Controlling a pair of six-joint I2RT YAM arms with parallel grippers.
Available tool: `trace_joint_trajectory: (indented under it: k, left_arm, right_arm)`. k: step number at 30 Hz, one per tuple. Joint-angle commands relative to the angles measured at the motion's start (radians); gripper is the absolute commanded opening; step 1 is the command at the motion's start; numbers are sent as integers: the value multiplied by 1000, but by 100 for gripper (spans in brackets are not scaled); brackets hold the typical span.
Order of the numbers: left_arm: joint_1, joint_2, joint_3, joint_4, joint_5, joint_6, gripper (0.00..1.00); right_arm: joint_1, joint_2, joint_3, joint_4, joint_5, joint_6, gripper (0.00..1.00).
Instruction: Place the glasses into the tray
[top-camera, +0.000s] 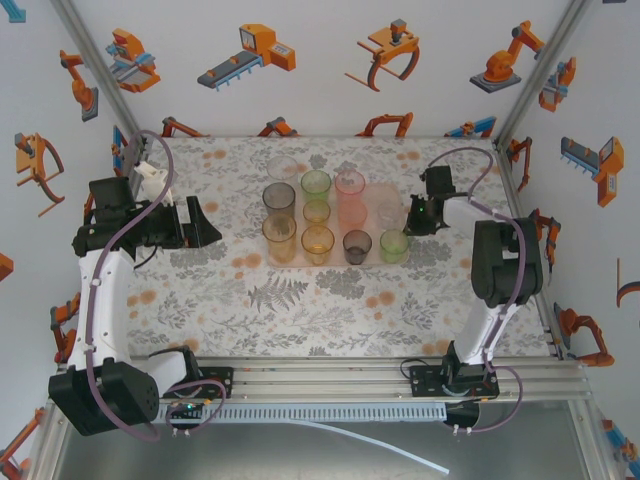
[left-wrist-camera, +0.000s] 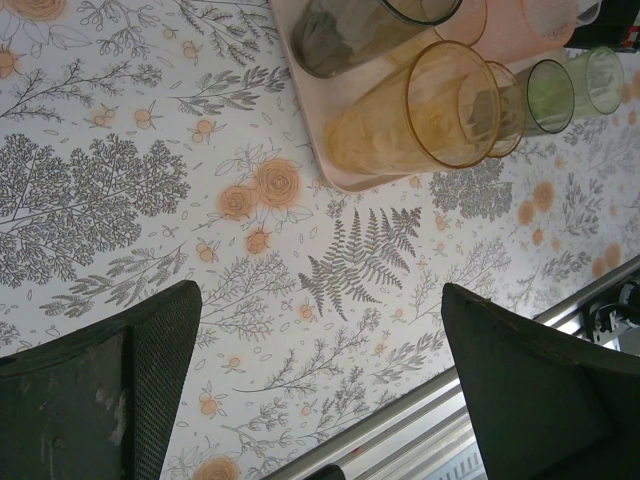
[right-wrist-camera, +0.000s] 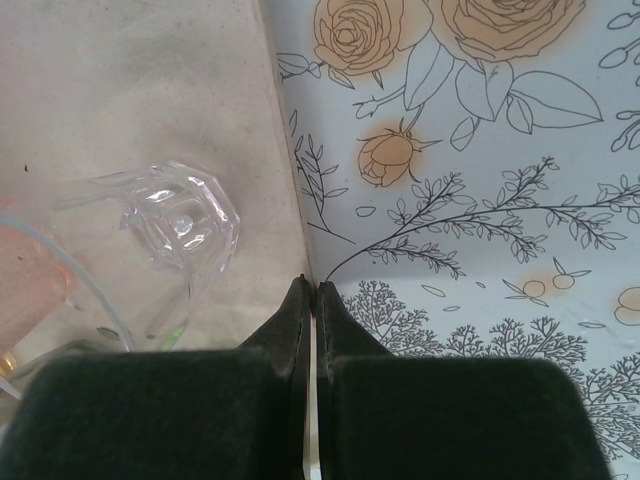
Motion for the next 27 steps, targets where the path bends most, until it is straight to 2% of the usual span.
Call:
trace_joint_trajectory:
  k: [1,18,23,27]
  left_arm:
    - [-1,-15,17,-2,17,-9,97]
    - [-2,-25,20,-5,-1,-9,97]
    - [-4,-24,27,-5,2,-8,97]
    - [-5,-29,49,-11,-9,-18,97]
  right_arm:
    - [-21,-31,-33,-76,93,13,0]
    - [-38,-19,-23,-79,66,13,0]
    - [-38,-28,-18,-79,54,16,17]
    - [-39,-42,-1,-98,58,8,23]
